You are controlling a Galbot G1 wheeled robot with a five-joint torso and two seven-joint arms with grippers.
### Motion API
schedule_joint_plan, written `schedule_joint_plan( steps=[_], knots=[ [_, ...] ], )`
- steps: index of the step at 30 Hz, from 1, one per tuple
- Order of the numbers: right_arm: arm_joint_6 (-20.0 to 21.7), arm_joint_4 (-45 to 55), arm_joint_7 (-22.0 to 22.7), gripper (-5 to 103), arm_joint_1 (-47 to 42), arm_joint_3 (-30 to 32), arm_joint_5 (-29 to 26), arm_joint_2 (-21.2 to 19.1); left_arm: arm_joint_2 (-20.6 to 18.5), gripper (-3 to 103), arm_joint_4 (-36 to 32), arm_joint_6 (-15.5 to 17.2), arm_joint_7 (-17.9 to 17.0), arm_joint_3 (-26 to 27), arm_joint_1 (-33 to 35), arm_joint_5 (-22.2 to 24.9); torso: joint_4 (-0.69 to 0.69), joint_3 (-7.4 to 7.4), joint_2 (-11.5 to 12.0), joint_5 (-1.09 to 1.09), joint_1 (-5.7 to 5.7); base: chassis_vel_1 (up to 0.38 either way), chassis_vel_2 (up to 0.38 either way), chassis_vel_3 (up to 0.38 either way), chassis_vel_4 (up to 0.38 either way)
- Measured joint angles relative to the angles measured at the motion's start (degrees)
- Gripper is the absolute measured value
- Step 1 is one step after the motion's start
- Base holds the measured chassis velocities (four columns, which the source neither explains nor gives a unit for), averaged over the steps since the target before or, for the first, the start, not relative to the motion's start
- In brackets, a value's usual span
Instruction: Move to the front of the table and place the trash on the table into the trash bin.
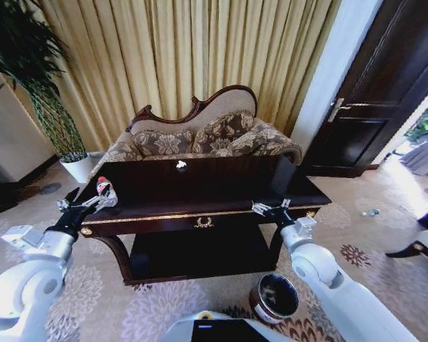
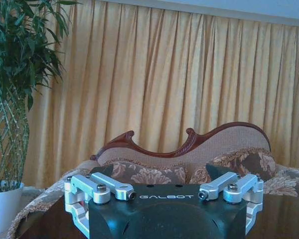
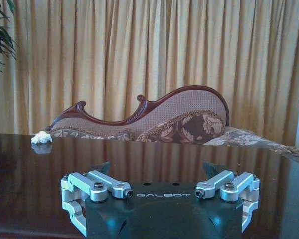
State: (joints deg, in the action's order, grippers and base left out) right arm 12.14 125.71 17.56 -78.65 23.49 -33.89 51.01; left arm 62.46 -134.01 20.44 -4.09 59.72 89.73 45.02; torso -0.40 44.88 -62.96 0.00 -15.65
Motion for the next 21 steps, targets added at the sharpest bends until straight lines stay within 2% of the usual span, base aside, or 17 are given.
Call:
schedule_joint_plan(
  steps=[13,17,20,21],
  knots=[
    [0.37,1.14,-0.98,100,-0.04,-0.57,-1.26,-0.34,0.45,100,-0.28,-0.02,0.03,-0.01,0.34,-0.57,0.0,0.0,0.0,0.0,-0.01,-0.097,0.11,0.096,-0.108],
    [1.15,1.3,-1.21,100,0.93,-0.97,-2.82,-1.33,0.9,100,-0.55,-0.02,0.02,-0.07,0.65,-0.66,-0.01,0.01,0.01,0.0,-0.02,-0.011,0.013,0.015,-0.008],
    [2.18,1.09,-1.44,100,3.96,-1.87,-7.29,-4.51,1.84,100,-0.72,-0.14,0.12,0.44,1.53,-1.08,-0.01,0.0,0.0,0.0,0.01,0.0,0.0,0.0,0.0],
    [2.18,1.09,-1.44,100,3.96,-1.87,-7.29,-4.51,1.84,100,-0.72,-0.14,0.12,0.44,1.53,-1.08,-0.01,0.0,0.0,0.0,0.01,0.0,0.0,0.0,0.0]
  ],
)
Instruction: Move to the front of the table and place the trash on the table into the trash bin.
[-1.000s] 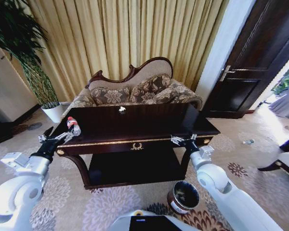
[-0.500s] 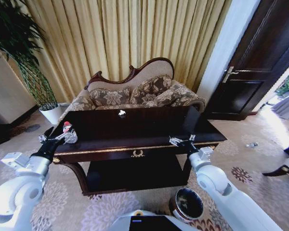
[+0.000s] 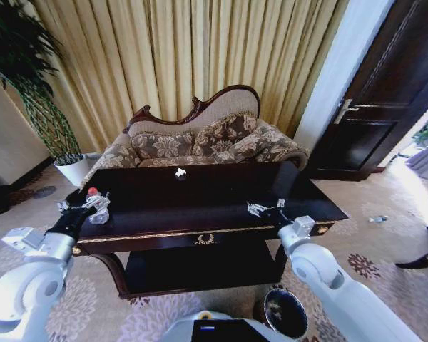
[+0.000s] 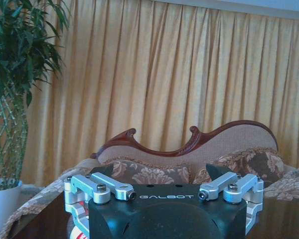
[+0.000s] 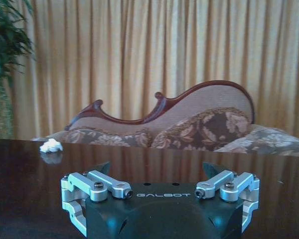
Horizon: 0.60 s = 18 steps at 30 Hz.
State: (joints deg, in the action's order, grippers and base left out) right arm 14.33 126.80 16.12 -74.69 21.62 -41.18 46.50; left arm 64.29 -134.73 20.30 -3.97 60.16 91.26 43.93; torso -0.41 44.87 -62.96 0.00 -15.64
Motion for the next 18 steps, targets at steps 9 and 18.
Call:
schedule_joint_plan(
  steps=[9,18],
  knots=[
    [2.94,-5.64,-1.36,100,17.63,-8.47,-14.26,-7.25,3.02,100,0.22,-1.15,1.38,1.39,1.95,-2.42,0.0,0.01,0.01,0.0,-0.01,0.0,0.0,0.0,0.0],
    [3.33,-14.76,-1.68,100,41.13,-27.79,-19.92,-5.71,5.4,100,-0.62,-1.59,1.97,1.75,3.32,-3.85,0.01,0.01,0.0,0.0,0.0,0.0,0.0,0.0,0.0]
  ],
)
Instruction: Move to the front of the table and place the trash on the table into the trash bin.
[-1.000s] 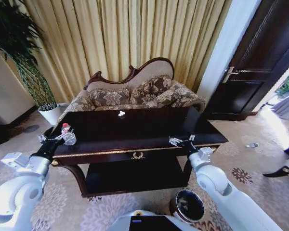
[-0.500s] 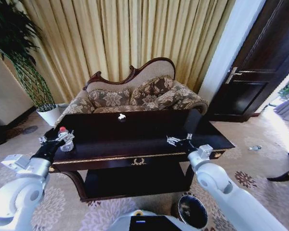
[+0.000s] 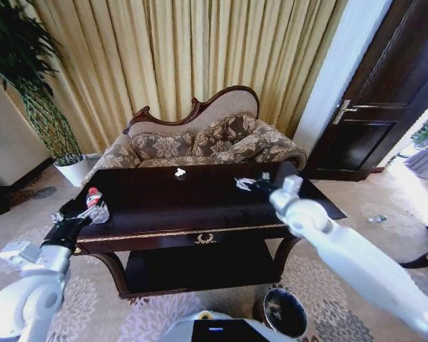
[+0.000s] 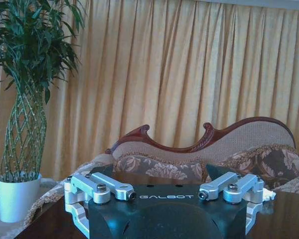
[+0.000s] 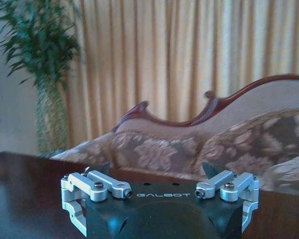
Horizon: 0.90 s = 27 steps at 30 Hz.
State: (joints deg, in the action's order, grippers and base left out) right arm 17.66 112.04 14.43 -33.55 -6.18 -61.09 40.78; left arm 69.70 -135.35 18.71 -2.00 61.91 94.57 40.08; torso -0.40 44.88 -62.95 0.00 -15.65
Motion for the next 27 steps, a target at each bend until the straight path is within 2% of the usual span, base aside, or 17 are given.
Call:
schedule_joint_plan(
  steps=[1,3,5,6,7,9,11,12,14,16,19,20,23,24,27],
  knots=[
    [0.0,0.0,0.0,100,0.0,0.0,0.0,0.0,0.0,100,0.0,0.0,0.0,0.0,0.0,0.0,0.0,0.0,0.0,0.0,0.0,0.0,0.0,0.0,0.0],
    [0.26,-3.78,0.05,100,6.21,-5.95,-0.12,2.93,0.23,100,-0.22,0.0,-0.01,0.38,0.21,0.0,0.0,0.0,0.0,0.01,0.0,0.0,0.0,0.0,0.0],
    [0.38,-5.21,0.07,100,8.45,-7.94,-0.12,4.29,0.28,100,-0.26,0.0,-0.01,0.53,0.29,0.0,0.0,0.0,0.0,0.01,0.0,0.0,0.0,0.0,0.0],
    [0.71,-9.99,0.29,100,15.04,-13.07,-0.02,9.13,0.47,100,-0.26,-0.01,-0.06,0.85,0.39,0.02,0.0,0.0,0.0,0.02,0.0,0.0,0.0,0.0,0.0],
    [0.71,-9.99,0.29,100,15.04,-13.07,-0.02,9.13,0.47,100,-0.26,-0.01,-0.06,0.85,0.39,0.02,0.0,0.0,0.0,0.02,0.0,0.0,0.0,0.0,0.0],
    [0.98,-13.84,0.45,100,18.93,-16.4,0.14,13.28,0.66,100,-0.28,-0.01,-0.04,0.92,0.44,0.05,0.0,0.0,0.0,0.01,-0.01,0.0,0.0,0.0,0.0],
    [1.29,-16.18,0.48,100,20.92,-17.95,0.22,15.74,0.7,100,-0.33,-0.01,-0.05,0.97,0.46,0.06,0.0,0.0,0.0,0.02,-0.01,0.0,0.0,0.0,0.0],
    [1.29,-16.18,0.48,100,20.92,-17.95,0.22,15.74,0.7,100,-0.33,-0.01,-0.05,0.97,0.46,0.06,0.0,0.0,0.0,0.02,-0.01,0.0,0.0,0.0,0.0],
    [1.8,-20.06,0.44,100,23.44,-20.36,0.44,19.71,0.72,100,-0.49,0.0,-0.07,1.05,0.4,0.13,0.0,0.0,0.0,0.02,0.0,0.0,0.0,0.0,0.0],
    [1.87,-21.54,0.34,100,24.14,-21.26,0.75,20.96,0.72,100,-0.51,0.0,-0.09,1.06,0.36,0.16,0.0,0.0,0.0,0.02,0.0,0.0,0.0,0.0,0.0],
    [2.06,-27.28,-0.07,100,25.83,-23.45,3.03,25.52,0.88,100,-0.53,0.0,-0.17,1.11,0.28,0.21,-0.01,0.0,0.0,0.01,-0.01,0.0,0.0,0.0,0.0],
    [2.06,-27.28,-0.07,100,25.83,-23.45,3.03,25.52,0.88,100,-0.53,0.0,-0.17,1.11,0.28,0.21,-0.01,0.0,0.0,0.01,-0.01,0.0,0.0,0.0,0.0],
    [2.93,-32.34,-0.07,100,27.0,-24.15,4.5,29.77,1.18,100,-0.64,0.01,-0.18,1.41,0.3,0.37,0.0,0.0,0.0,0.01,-0.01,0.0,0.0,0.0,0.0],
    [2.93,-32.34,-0.07,100,27.0,-24.15,4.5,29.77,1.18,100,-0.64,0.01,-0.18,1.41,0.3,0.37,0.0,0.0,0.0,0.01,-0.01,0.0,0.0,0.0,0.0],
    [5.69,-36.4,1.35,100,28.34,-25.11,5.65,33.5,1.47,100,-0.78,0.02,-0.17,2.37,0.48,1.13,0.0,-0.01,0.0,0.01,-0.01,0.0,0.0,0.0,0.0]
  ],
)
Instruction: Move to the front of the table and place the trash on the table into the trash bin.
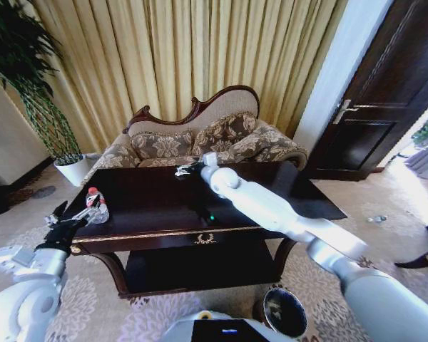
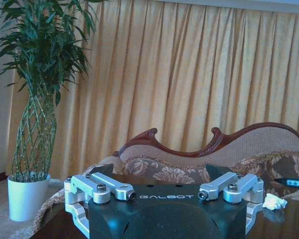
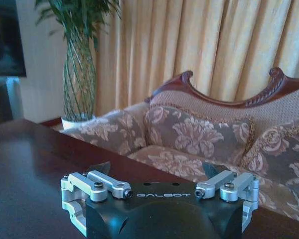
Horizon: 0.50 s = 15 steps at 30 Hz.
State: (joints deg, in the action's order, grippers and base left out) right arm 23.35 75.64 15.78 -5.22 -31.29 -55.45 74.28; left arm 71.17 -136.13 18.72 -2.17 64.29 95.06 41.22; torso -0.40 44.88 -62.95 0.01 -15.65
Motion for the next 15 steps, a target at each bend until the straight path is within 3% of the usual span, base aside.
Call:
schedule_joint_plan(
  steps=[6,15],
  knots=[
    [3.99,-1.5,4.66,100,0.24,-0.35,-0.54,2.24,0.25,100,0.32,-0.02,0.33,1.36,0.4,0.77,-0.01,0.0,0.0,0.0,0.0,0.0,0.0,0.0,0.0],
    [9.48,-4.54,10.53,100,0.65,0.89,-5.65,5.89,0.25,100,0.32,0.81,0.42,2.23,0.44,1.27,0.0,0.0,0.0,-0.01,0.0,0.0,0.0,0.0,0.0]
  ],
)
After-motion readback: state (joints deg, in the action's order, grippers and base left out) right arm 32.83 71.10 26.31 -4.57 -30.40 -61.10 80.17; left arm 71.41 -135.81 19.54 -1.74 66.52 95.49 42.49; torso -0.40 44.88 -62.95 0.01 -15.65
